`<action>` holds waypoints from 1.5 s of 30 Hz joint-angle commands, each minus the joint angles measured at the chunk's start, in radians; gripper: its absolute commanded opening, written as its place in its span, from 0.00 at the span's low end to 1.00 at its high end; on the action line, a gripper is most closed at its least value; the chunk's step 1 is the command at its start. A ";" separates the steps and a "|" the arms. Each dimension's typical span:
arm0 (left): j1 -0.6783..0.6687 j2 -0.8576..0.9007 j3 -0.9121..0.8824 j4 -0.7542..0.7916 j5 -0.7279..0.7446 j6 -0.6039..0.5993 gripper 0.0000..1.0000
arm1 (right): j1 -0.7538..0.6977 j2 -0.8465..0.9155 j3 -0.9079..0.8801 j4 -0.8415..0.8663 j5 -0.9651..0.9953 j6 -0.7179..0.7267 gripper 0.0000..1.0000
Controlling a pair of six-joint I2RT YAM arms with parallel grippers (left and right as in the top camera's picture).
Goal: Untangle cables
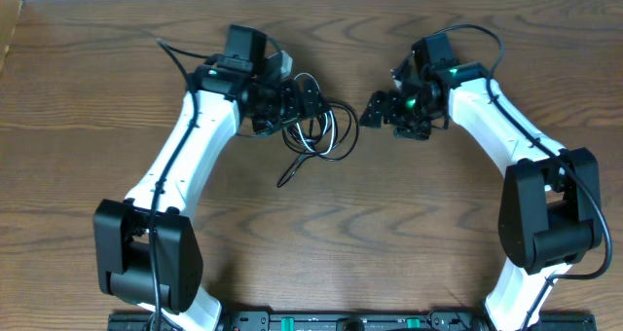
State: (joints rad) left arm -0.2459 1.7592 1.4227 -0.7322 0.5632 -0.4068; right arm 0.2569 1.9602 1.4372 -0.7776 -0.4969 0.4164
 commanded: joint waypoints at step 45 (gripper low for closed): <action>-0.181 0.119 -0.002 0.141 -0.313 -0.358 0.08 | 0.040 -0.011 0.005 -0.034 0.177 0.039 0.70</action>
State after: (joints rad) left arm -0.4282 1.8847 1.4223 -0.5930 0.2558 -0.7624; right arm 0.2985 1.9602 1.4372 -0.8108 -0.3264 0.4652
